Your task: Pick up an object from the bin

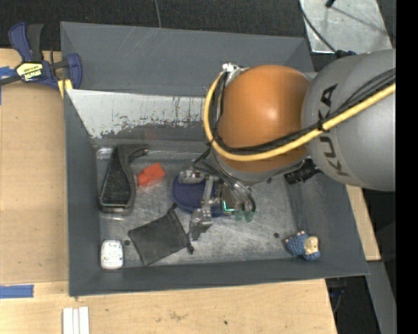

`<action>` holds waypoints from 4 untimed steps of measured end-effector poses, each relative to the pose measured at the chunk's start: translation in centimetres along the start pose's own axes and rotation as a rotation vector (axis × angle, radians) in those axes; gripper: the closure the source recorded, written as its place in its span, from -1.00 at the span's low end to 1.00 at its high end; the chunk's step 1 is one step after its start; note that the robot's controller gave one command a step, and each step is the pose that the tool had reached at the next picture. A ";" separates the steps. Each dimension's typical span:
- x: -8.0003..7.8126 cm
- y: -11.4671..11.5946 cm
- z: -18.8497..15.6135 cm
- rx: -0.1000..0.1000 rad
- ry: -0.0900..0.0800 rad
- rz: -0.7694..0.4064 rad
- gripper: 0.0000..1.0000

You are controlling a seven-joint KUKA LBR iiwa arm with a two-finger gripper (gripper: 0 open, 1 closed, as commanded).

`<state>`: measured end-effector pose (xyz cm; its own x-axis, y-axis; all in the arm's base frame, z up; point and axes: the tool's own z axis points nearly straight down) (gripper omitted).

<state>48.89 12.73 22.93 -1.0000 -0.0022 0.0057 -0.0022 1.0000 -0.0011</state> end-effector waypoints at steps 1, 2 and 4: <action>-7.4 -7.4 15.2 -0.013 -0.018 0.350 -1.00; -7.7 -7.2 14.8 -0.007 -0.014 0.345 -1.00; -9.7 -7.3 15.1 -0.007 -0.016 0.474 -1.00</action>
Offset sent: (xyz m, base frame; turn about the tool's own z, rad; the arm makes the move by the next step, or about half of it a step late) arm 0.0682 -0.0785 -0.1593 0.3559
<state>58.52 5.48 7.79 -0.8906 0.4546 -0.0094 0.4546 0.8907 0.0070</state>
